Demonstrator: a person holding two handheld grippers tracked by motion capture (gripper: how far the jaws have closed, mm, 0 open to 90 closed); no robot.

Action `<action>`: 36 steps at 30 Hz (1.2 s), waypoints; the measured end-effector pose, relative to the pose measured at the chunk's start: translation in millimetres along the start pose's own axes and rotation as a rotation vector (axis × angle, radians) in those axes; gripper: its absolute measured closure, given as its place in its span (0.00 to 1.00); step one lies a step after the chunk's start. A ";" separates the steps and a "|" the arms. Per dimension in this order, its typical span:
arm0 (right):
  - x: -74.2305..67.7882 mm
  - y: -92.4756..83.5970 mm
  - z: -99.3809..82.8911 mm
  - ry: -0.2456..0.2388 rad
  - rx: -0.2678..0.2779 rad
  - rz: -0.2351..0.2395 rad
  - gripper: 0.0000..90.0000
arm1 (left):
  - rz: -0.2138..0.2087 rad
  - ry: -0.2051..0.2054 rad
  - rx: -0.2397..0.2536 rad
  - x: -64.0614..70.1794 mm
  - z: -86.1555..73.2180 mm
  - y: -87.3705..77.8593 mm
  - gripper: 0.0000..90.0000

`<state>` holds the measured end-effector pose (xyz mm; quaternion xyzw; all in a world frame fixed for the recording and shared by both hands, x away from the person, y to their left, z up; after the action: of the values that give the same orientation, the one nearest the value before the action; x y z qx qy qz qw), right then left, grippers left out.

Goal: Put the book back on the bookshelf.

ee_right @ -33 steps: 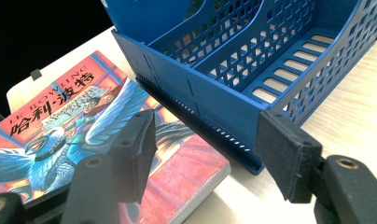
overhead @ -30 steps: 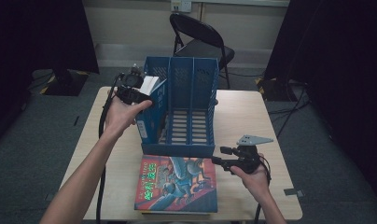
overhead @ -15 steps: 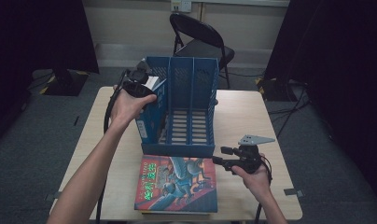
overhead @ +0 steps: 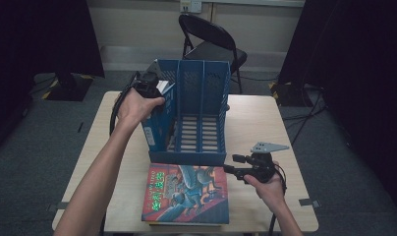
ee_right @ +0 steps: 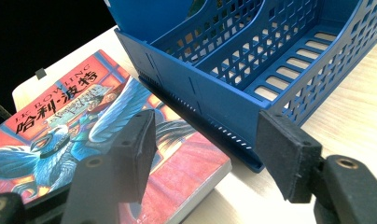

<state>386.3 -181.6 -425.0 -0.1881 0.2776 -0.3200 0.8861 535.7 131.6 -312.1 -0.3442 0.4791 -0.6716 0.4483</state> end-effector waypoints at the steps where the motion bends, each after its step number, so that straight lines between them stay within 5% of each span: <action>1: 0.0 0.1 -0.3 0.001 -0.001 0.001 0.43 | -0.009 -0.013 -0.002 -1.1 0.2 0.5 0.64; 20: 4.7 -0.2 -0.4 0.011 0.002 -0.010 0.42 | -0.033 -0.012 -0.017 -3.8 2.5 0.0 0.68; 24: 5.5 0.2 -0.9 0.011 0.002 -0.010 0.42 | -0.018 -0.038 0.016 -4.1 5.7 -0.5 0.68; 34: 3.7 -1.1 -0.3 0.003 0.004 -0.016 0.42 | 0.007 -0.030 0.008 -2.1 23.9 -1.6 0.68; 36: 4.2 -1.1 -1.0 0.005 0.002 -0.012 0.42 | 0.041 -0.023 0.016 0.6 28.6 -4.7 0.68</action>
<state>387.9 -185.3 -426.7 -0.1881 0.2783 -0.3263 0.8836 559.8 122.2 -299.0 -0.3382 0.4755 -0.6620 0.4703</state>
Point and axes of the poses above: each handheld gripper's, and its own axes: y roughly forward along the jaws, z roughly out of its top, x roughly to its right, the point moved 4 cm from there along y, roughly forward along the jaws, and after that the axes turned 9 degrees about y, right-handed, at the moved point
